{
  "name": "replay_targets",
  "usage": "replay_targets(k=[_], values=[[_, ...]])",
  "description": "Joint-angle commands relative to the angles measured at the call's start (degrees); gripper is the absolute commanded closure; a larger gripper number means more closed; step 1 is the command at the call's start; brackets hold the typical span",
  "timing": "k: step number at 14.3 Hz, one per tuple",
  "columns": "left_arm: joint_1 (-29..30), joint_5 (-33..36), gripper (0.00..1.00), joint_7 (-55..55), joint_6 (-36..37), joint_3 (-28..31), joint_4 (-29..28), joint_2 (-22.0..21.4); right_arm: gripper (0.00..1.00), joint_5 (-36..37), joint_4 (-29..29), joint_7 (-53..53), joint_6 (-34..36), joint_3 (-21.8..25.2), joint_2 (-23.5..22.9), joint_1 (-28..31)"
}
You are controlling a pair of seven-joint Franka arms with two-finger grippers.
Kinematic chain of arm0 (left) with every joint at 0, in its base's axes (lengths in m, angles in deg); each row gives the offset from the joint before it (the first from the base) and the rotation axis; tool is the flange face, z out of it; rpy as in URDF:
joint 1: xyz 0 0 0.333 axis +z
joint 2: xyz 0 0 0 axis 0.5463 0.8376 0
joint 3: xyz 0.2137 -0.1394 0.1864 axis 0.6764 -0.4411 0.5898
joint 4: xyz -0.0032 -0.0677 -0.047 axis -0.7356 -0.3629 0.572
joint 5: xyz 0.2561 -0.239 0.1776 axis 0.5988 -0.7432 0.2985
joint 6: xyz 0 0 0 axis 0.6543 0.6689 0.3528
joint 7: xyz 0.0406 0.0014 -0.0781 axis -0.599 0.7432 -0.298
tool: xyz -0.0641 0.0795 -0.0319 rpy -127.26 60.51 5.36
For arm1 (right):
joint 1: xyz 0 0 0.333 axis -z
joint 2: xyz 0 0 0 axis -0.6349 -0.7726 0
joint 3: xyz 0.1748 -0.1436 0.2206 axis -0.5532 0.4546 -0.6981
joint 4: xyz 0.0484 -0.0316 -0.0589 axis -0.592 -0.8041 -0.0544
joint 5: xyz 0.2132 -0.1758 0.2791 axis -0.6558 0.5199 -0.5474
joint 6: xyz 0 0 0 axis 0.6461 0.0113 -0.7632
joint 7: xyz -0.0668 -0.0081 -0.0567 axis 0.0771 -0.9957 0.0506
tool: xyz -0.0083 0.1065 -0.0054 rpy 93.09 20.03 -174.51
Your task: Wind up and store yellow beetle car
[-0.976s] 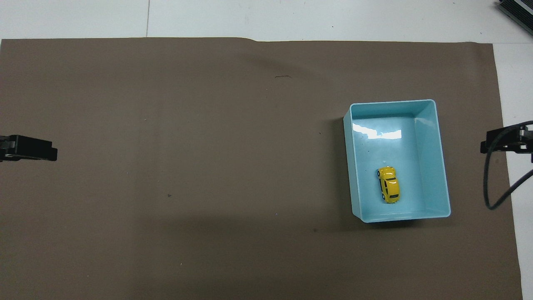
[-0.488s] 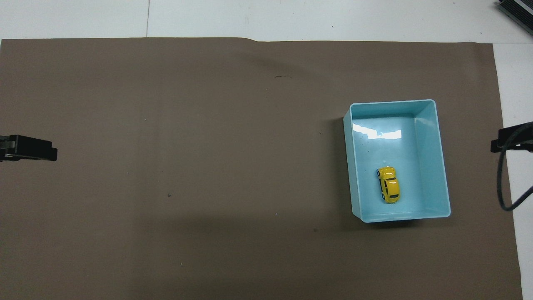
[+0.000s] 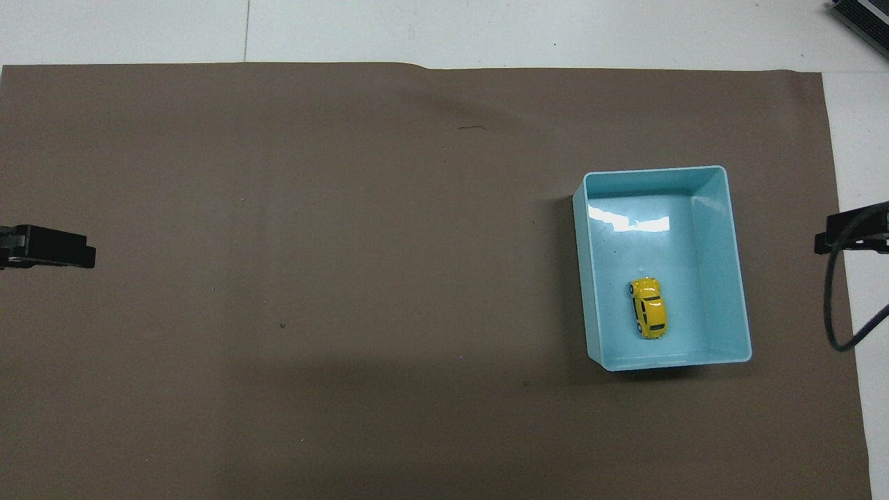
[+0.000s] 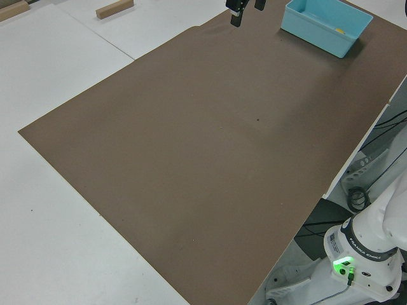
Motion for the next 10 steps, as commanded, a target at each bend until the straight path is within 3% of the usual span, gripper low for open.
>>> replay_targets(k=[1,10], values=[[1.2,0.4,0.0,1.0,1.0,-0.6,0.2,-0.6,0.0,0.8,-0.4,0.2,-0.8,0.1,0.2,-0.5],[1.2,0.4,0.0,1.0,1.0,-0.6,0.1,-0.6,0.0,0.6,-0.9,0.1,-0.8,-0.1,0.4,-0.5]])
